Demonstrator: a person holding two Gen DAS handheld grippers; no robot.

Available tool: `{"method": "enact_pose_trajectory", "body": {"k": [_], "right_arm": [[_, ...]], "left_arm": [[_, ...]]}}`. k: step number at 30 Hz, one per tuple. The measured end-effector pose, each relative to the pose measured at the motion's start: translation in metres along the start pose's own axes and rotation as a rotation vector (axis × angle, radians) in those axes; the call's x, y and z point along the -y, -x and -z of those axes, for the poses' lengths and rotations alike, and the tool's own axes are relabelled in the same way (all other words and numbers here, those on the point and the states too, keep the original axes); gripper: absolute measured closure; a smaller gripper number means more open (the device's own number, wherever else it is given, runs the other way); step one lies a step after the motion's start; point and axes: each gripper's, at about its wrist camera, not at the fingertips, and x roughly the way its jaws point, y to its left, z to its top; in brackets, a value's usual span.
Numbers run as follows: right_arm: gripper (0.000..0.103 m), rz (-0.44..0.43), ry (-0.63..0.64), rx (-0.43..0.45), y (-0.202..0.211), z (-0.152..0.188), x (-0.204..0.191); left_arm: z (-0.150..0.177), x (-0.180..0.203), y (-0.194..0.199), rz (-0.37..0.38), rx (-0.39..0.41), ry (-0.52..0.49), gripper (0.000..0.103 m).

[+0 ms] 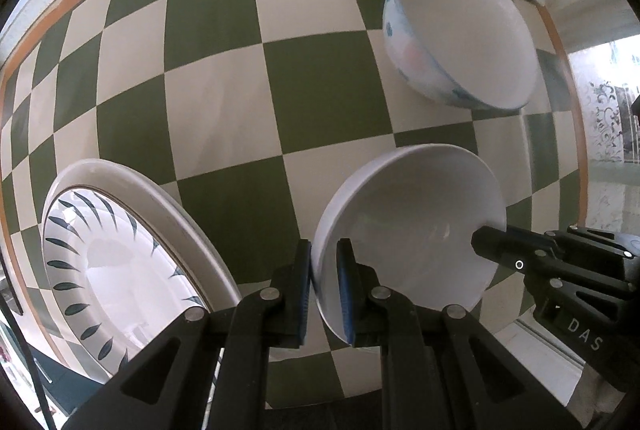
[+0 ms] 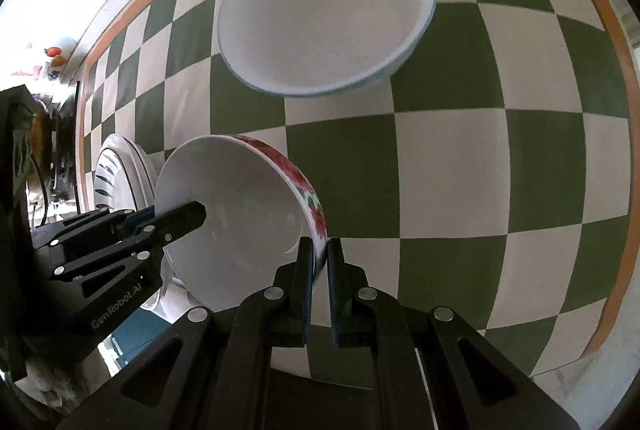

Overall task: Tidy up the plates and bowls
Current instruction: 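Lift the white bowl with the left gripper while the right carries the floral bowl toward it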

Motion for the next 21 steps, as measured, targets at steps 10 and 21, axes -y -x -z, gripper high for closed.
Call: {"method": "enact_pose_trajectory", "body": {"k": [10,21], "right_arm": [[0.094,0.019,0.004,-0.007,-0.001,-0.002,-0.005],[0.092,-0.030,-0.022,0.004,0.016,0.000,0.000]], "left_arm": [[-0.004,0.007,-0.010,-0.013,-0.003,-0.003,0.092],[0.000,-0.013,0.027,0.052,0.035,0.062,0.091]]}}
